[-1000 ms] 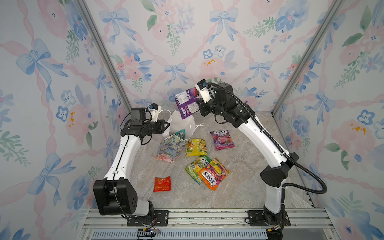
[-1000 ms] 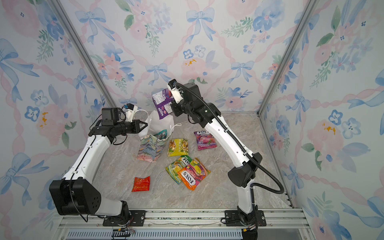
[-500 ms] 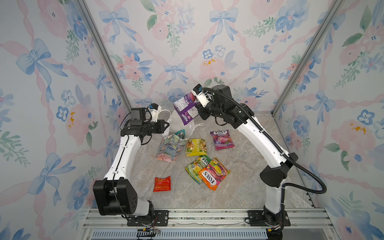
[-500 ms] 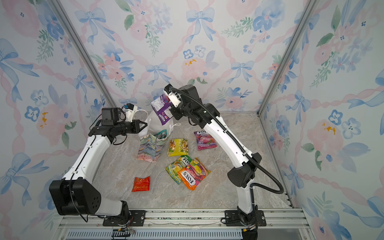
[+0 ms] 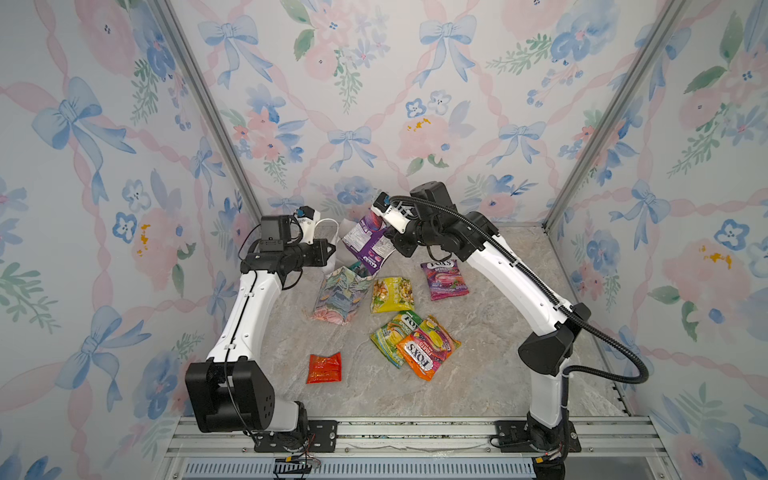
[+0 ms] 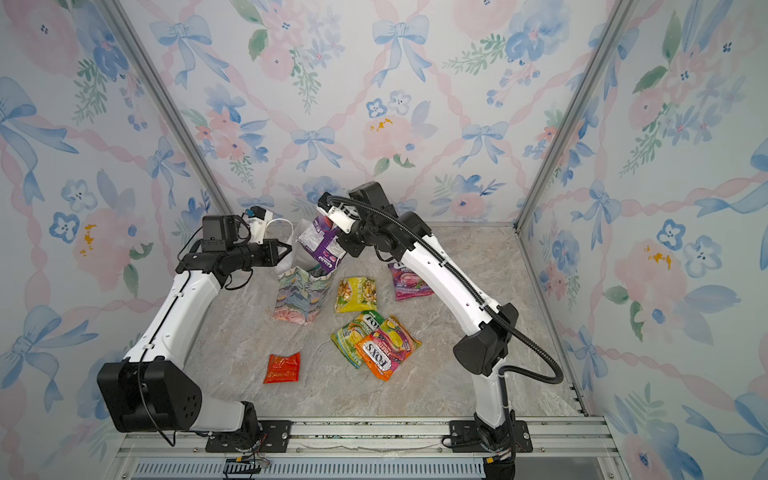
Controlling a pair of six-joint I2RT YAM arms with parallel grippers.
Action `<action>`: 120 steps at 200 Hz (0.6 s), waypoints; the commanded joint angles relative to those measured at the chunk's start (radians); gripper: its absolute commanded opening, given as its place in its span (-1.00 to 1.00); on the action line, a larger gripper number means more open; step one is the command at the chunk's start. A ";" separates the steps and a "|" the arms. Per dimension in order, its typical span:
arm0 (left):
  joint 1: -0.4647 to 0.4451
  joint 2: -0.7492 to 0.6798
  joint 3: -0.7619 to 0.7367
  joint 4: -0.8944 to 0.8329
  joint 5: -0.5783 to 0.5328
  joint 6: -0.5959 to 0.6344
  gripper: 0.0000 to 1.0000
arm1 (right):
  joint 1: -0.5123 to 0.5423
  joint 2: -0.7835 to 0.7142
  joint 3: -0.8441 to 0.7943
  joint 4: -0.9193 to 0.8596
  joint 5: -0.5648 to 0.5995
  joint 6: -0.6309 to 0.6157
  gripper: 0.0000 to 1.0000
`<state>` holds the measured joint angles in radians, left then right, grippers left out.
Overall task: Place the snacks into the paper bag
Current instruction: 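Lower the purple packet into the bag and open the right gripper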
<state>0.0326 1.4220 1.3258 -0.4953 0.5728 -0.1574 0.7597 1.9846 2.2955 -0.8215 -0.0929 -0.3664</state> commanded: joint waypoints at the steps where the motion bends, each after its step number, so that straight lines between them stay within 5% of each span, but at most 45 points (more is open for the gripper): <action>1: 0.004 -0.028 0.007 -0.001 -0.007 0.014 -1.00 | 0.022 0.028 0.038 -0.032 -0.036 -0.044 -1.00; 120: 0.012 -0.038 0.001 -0.001 -0.016 0.021 -1.00 | 0.069 0.176 0.175 -0.111 -0.071 -0.079 -1.00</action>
<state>0.0345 1.4063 1.3258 -0.4969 0.5465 -0.1570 0.8062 2.1277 2.4050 -0.9276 -0.1352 -0.4362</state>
